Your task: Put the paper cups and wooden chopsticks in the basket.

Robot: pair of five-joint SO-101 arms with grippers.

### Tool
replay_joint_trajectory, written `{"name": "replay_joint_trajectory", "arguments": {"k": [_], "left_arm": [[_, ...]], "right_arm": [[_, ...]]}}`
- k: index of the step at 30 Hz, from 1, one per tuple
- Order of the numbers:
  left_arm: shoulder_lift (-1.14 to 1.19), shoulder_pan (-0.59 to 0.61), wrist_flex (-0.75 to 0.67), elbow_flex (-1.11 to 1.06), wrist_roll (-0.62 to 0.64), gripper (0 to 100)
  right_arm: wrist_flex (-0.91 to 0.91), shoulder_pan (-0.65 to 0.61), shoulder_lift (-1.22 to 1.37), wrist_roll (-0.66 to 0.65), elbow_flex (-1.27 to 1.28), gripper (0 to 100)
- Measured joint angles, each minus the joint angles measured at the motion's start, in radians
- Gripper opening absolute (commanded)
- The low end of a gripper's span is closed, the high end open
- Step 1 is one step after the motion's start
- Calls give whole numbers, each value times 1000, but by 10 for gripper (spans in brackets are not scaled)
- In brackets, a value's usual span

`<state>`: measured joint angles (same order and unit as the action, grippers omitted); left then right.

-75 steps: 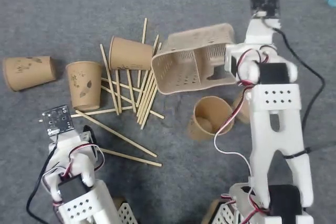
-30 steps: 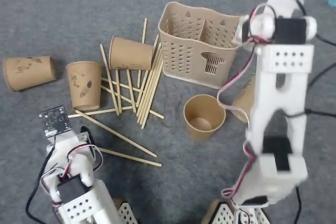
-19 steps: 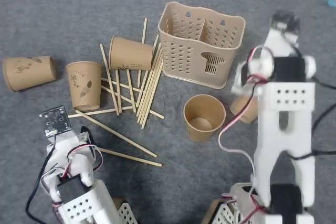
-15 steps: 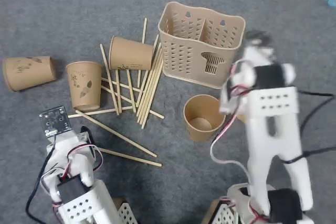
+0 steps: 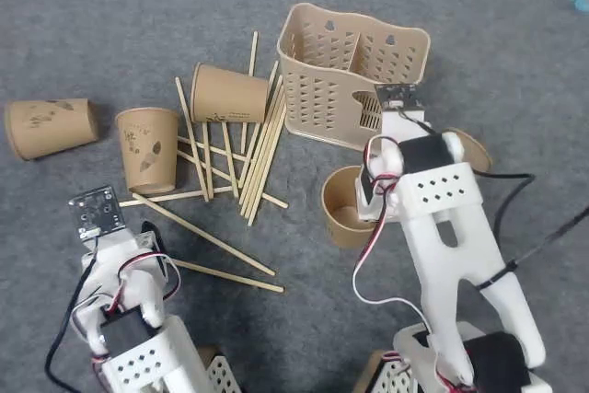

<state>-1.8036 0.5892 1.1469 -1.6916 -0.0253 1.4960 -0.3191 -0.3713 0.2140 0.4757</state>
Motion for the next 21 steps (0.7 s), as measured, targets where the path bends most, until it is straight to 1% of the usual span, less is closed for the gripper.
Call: {"name": "replay_joint_trajectory", "arguments": {"k": [2,3,4,6,7,8,10,12,14,16,21], "left_arm": [[0,0,0,0,0,152],[0,0,0,0,0,152],[0,0,0,0,0,152],[0,0,0,0,0,152],[0,0,0,0,0,152],[0,0,0,0,0,152],[0,0,0,0,0,152],[0,0,0,0,0,152],[0,0,0,0,0,152],[0,0,0,0,0,152],[0,0,0,0,0,152]], "right_arm": [[-77,0,0,0,46,164],[-107,0,0,0,64,146],[-129,0,0,0,75,111],[-157,0,0,0,78,9],[-164,0,0,0,78,2],[-169,0,0,0,78,24],[-172,2,0,0,78,2],[-170,2,0,0,78,7],[-140,12,0,0,72,6],[-72,41,2,0,28,6],[176,89,2,-2,-215,6]]}}
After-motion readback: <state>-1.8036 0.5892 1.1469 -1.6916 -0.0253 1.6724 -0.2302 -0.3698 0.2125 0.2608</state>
